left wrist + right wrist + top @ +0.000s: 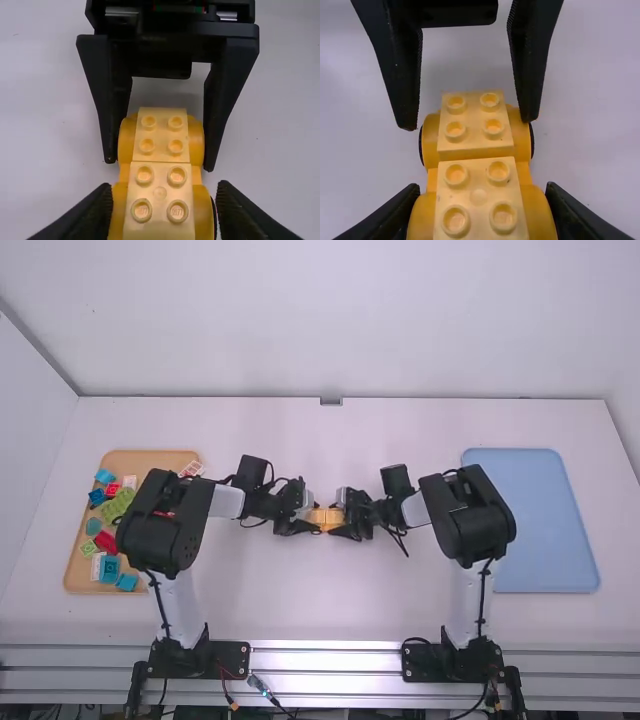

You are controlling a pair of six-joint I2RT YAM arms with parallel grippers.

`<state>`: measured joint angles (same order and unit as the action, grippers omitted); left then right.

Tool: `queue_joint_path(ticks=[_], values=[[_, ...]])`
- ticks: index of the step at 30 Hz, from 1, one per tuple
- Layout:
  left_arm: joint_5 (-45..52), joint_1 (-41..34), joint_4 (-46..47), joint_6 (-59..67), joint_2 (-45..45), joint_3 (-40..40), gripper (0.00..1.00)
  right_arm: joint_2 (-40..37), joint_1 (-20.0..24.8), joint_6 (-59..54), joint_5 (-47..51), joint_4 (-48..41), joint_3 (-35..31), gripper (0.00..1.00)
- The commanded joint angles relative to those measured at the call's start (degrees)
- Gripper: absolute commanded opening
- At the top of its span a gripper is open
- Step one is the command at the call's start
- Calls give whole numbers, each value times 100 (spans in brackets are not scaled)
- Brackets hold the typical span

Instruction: Assemble lego blocks to make yellow taxi

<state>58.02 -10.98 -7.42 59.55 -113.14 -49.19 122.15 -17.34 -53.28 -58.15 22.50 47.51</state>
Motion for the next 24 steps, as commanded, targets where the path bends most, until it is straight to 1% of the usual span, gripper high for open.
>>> queue_joint_path(ticks=[1,5,7,10,12,13,14,15,16,18,24], values=[[-2,11,46,-15,-76,-4,59,109,-28,-98,118,-28,-59,57],[0,0,-13,-20,-2,-9,65,109,-28,-98,116,-28,-59,57],[131,-2,9,-17,195,-9,68,109,-28,-59,118,-28,-59,57],[365,33,33,-17,437,-9,69,109,-28,-59,120,-28,-59,57],[481,48,55,-20,643,-9,67,109,-28,-59,116,-26,-59,57],[466,46,39,-15,728,-9,59,109,-28,-59,116,-28,-59,57],[424,42,22,-17,791,-9,43,109,-33,-61,120,-28,-59,57],[411,39,22,-17,798,-9,34,109,-35,-61,118,-28,-59,57],[341,-4,13,-22,824,-9,2,109,-37,-61,116,-28,-59,57],[116,-33,131,-20,807,-9,2,109,-31,-61,118,-28,-59,57],[59,-20,382,-9,544,-4,2,109,-28,-61,118,-28,-59,57]])
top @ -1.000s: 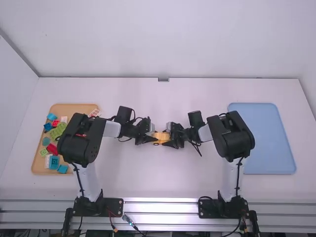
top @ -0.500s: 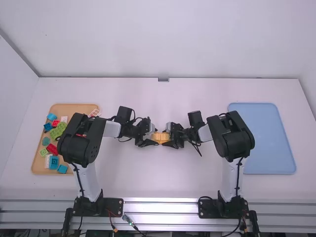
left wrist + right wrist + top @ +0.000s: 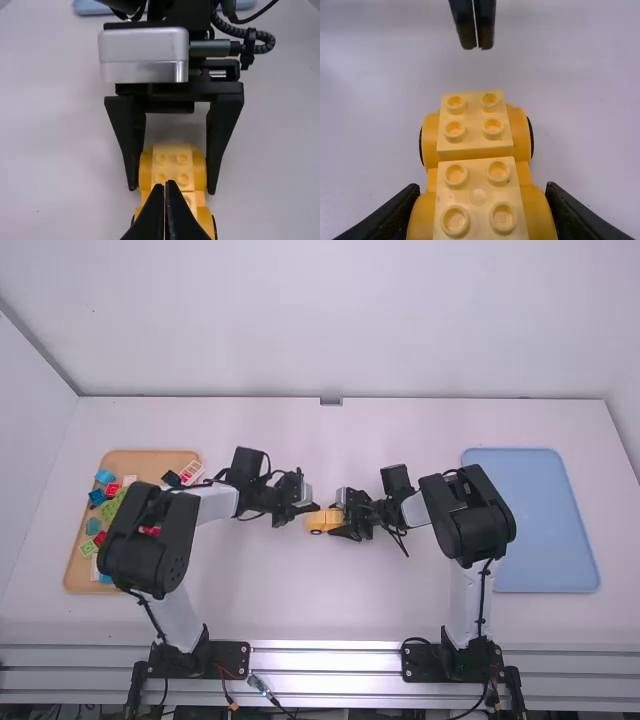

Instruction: Assemble lego blocks to make yellow taxi

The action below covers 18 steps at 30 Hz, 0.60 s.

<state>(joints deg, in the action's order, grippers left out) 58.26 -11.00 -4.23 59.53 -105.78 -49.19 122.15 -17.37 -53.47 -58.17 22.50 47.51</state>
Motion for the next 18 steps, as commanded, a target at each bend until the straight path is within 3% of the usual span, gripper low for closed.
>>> queue_joint_path(ticks=[1,10,18], values=[[9,-39,81,-15,-267,-4,2,109,-26,-42,120,-26,-59,57],[-74,-181,-466,-404,-1189,-94,2,109,-26,-42,116,-26,-59,57],[-885,-181,138,-122,-1432,-350,2,109,-28,-31,120,61,-59,57]])
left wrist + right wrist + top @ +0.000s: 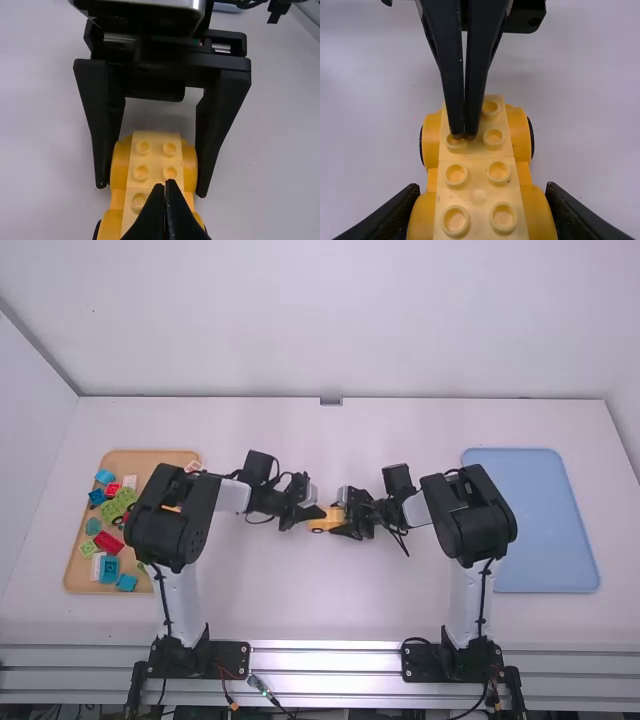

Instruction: Assemble lego blocks to make yellow taxi

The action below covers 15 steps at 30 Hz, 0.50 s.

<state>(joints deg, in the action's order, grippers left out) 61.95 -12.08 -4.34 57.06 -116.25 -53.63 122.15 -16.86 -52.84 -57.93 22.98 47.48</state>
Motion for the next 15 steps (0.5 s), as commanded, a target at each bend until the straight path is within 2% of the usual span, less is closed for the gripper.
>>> queue_joint_path(ticks=[1,6,8,13,14,15], values=[[-1189,-52,236,131,-385,28,2,109,-83,-103,96,13,-57,57],[-748,42,669,315,-225,-254,2,109,-76,-101,101,24,-57,56],[-323,168,1281,767,79,-592,2,109,-76,-101,103,7,-57,57],[-138,466,2208,1117,767,-1368,2,109,-76,-103,142,-9,-57,57],[-153,525,2417,1038,881,-1558,11,109,-76,-103,140,13,-57,57],[-153,610,2710,817,968,-1832,36,109,-79,-101,138,33,-57,57]])
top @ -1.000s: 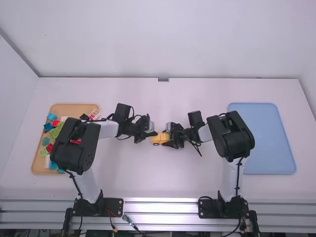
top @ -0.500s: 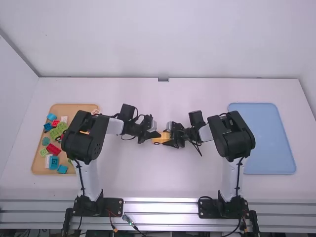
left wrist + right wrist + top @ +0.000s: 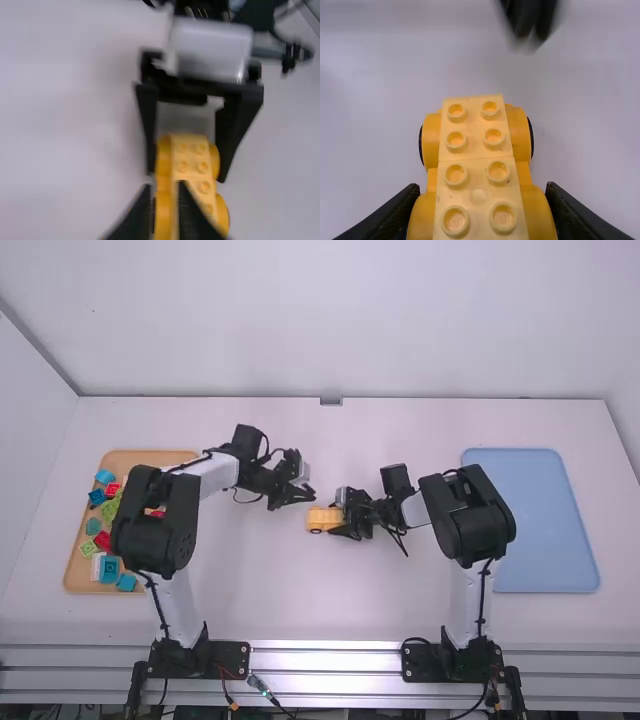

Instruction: Assemble lego blocks to make yellow taxi

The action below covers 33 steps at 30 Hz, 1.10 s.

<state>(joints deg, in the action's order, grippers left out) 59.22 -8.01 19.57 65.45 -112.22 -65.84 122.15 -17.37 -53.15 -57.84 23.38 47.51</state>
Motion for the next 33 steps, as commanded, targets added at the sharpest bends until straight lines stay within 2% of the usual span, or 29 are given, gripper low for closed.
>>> queue_joint_path(ticks=[1,2,3,7,11,16,18,22,27,33], values=[[120,214,363,-55,575,-647,40,109,-28,-70,131,-7,-59,57],[120,269,553,-203,599,-817,53,109,-26,-72,133,-4,-59,57],[118,365,927,-485,621,-1086,99,109,-26,-68,129,17,-59,57],[-461,557,1502,-1141,627,-1521,99,107,-26,-70,149,17,-52,58],[-901,732,1303,-2114,629,-1596,99,48,-26,35,446,24,-59,58],[-2151,918,852,-3574,745,-1572,99,-17,-26,186,697,-87,83,82],[-3088,949,730,-4203,798,-1552,99,-85,-28,236,691,-234,166,98],[-4201,909,739,-4889,894,-1552,99,-323,-31,232,835,-723,280,99],[-4669,988,756,-5313,992,-1552,99,-682,-37,232,1451,-1327,415,99],[-5440,1351,1047,-6334,1178,-1554,99,-1582,-20,227,3237,-2811,669,99]])
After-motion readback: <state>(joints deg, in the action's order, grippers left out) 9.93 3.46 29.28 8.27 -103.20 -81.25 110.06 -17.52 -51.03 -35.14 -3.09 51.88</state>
